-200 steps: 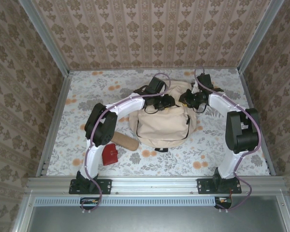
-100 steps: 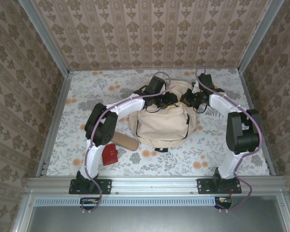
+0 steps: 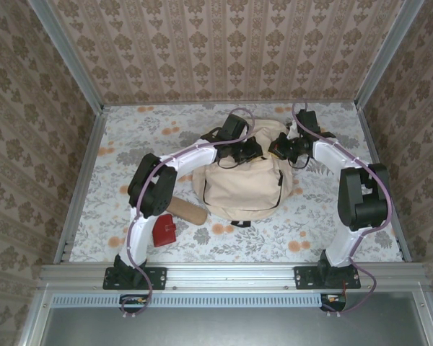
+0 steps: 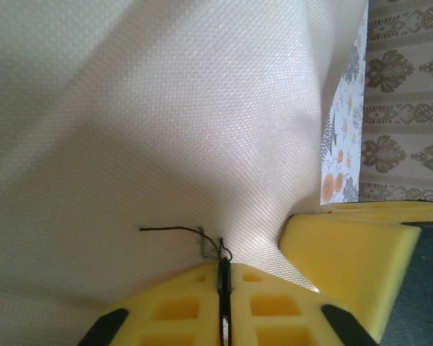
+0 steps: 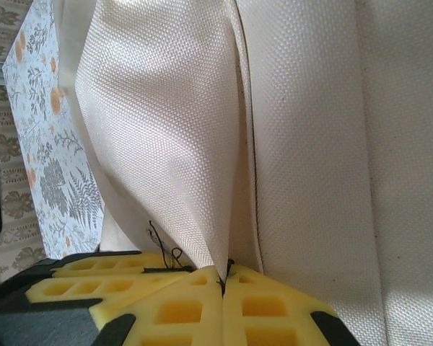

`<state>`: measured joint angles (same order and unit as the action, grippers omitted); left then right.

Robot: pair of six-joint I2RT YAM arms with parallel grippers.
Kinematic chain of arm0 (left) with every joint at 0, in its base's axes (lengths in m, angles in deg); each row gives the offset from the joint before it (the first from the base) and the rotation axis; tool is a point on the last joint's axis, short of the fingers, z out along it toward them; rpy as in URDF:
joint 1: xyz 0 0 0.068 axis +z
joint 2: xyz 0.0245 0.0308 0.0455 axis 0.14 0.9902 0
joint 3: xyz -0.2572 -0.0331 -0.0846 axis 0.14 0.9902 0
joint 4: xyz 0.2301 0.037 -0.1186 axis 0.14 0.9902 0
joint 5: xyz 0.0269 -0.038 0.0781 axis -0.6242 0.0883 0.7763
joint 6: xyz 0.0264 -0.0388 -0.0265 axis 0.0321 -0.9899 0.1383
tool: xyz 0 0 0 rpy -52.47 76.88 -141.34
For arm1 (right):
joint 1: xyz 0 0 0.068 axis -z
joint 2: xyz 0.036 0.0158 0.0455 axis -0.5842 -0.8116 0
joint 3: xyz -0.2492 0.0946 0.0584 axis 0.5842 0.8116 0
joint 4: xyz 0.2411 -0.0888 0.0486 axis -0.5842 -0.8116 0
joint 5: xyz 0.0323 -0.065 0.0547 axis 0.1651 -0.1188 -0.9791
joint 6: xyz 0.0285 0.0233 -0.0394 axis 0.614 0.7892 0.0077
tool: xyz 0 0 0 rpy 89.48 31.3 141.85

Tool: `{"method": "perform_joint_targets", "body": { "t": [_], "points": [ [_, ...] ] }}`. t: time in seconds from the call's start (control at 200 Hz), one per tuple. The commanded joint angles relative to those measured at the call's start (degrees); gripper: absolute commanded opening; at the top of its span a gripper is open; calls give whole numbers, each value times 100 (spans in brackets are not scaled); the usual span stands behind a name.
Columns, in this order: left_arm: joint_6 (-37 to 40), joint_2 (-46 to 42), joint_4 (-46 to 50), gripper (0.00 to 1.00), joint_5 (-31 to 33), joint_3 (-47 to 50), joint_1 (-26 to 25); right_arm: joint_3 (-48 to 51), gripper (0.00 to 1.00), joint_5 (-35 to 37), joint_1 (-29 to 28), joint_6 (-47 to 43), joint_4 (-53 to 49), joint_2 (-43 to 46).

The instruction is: Pack the student bag

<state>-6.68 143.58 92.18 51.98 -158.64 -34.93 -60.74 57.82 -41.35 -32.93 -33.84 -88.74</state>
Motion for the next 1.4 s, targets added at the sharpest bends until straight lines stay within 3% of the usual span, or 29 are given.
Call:
{"method": "perform_joint_targets", "body": {
  "t": [0.0, 0.27, 0.5, 0.88, 0.91, 0.975, 1.065, 1.155, 1.29, 1.395],
  "points": [
    [136, 51, 257, 0, 25, -246, 39, 36, 0, -143, -46, -116, -97, 248],
    [940, -968, 873, 0, 981, 549, 309, 101, 0, 892, 4, -452, -577, 383],
    [1386, -1776, 1214, 0, 1652, 1646, 806, 188, 0, 1317, 25, -575, -672, 389],
    [1727, -1934, 1364, 0, 1937, 2159, 1572, 177, 0, 1408, 33, -667, -659, 337],
    [1753, -1967, 1395, 1, 1919, 2136, 1596, 168, 3, 1401, 21, -705, -680, 369],
    [1801, -2112, 1522, 25, 1902, 2122, 1623, 146, 18, 1375, -17, -838, -753, 498],
    [1912, -2466, 1738, 45, 1884, 2213, 1646, 135, 48, 1491, -125, -1038, -911, 828],
    [2033, -2929, 2075, 64, 1927, 2461, 1806, 80, 66, 1831, -339, -1304, -1285, 1185],
    [2172, -3772, 2553, 72, 2134, 3136, 1957, 156, 82, 2333, -960, -1682, -1527, 1702],
    [2149, -4406, 2701, 74, 2164, 3867, 2254, 160, 90, 2824, -1850, -1951, -1661, 1895]
  ]
}}
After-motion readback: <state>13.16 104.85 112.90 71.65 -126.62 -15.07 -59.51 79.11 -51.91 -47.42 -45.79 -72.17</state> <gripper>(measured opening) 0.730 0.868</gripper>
